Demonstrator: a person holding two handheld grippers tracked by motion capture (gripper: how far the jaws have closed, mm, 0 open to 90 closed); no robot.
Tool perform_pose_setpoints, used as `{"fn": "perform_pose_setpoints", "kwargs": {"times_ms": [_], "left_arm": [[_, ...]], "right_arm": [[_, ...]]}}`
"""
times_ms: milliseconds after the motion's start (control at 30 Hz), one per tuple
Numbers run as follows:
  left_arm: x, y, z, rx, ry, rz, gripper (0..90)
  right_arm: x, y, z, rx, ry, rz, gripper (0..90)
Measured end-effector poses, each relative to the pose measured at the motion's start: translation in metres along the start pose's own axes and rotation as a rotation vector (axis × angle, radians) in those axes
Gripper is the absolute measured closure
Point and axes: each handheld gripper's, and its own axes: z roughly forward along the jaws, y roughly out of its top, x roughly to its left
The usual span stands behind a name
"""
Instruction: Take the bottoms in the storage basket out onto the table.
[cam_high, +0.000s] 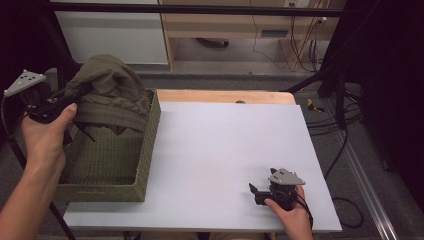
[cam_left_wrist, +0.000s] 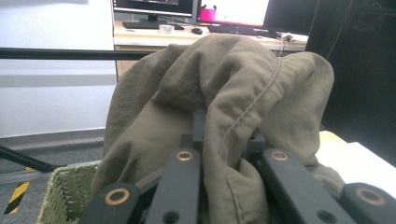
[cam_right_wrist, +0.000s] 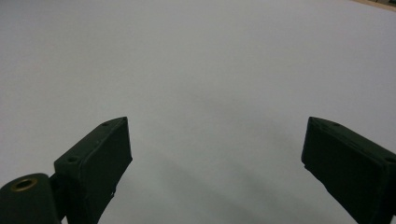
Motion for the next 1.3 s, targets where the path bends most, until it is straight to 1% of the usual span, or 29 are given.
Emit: {"fn": "perform_pose_setpoints", "kwargs": {"times_ms": [200,400,500,533,600,667,733,833,933,1133,1300], "left_arm": [[-0.011,0.005,0.004,-0.009,-0.019,0.005,81.6],[-0.023,0.010,0.009,-0.015,-0.040,0.023,81.6],[-0.028,0.011,0.012,-0.009,-0.043,0.039,81.6],[-0.031,0.011,0.015,0.002,-0.040,0.052,81.6],[-0.035,0.011,0.019,0.013,-0.042,0.059,81.6],[-0.038,0.012,0.022,0.009,-0.046,0.055,81.6],[-0.040,0.014,0.025,0.001,-0.055,0.060,81.6],[-0.042,0.016,0.030,0.005,-0.065,0.045,81.7],[-0.049,0.017,0.035,0.006,-0.070,0.053,81.7],[-0.061,0.019,0.040,0.006,-0.088,0.053,81.7],[-0.067,0.019,0.045,0.014,-0.099,0.054,81.7]], "right_arm": [[0.000,0.000,-0.001,-0.003,-0.001,-0.001,8.6],[-0.001,0.000,-0.001,0.000,-0.001,0.000,8.6],[0.000,0.000,-0.001,0.001,-0.002,0.002,8.6],[0.000,0.000,-0.001,0.002,-0.002,0.001,8.6],[0.000,0.000,0.000,0.001,0.001,0.000,8.7],[0.000,0.000,0.000,-0.001,0.000,-0.001,8.7],[0.000,-0.001,0.001,0.005,-0.001,-0.004,8.7],[0.000,-0.001,0.000,0.004,0.000,0.000,8.7],[0.000,-0.001,0.000,0.005,-0.001,0.003,8.6],[-0.001,0.000,-0.001,-0.001,-0.002,0.003,8.7],[-0.001,0.000,0.000,0.001,0.001,0.003,8.7]]}}
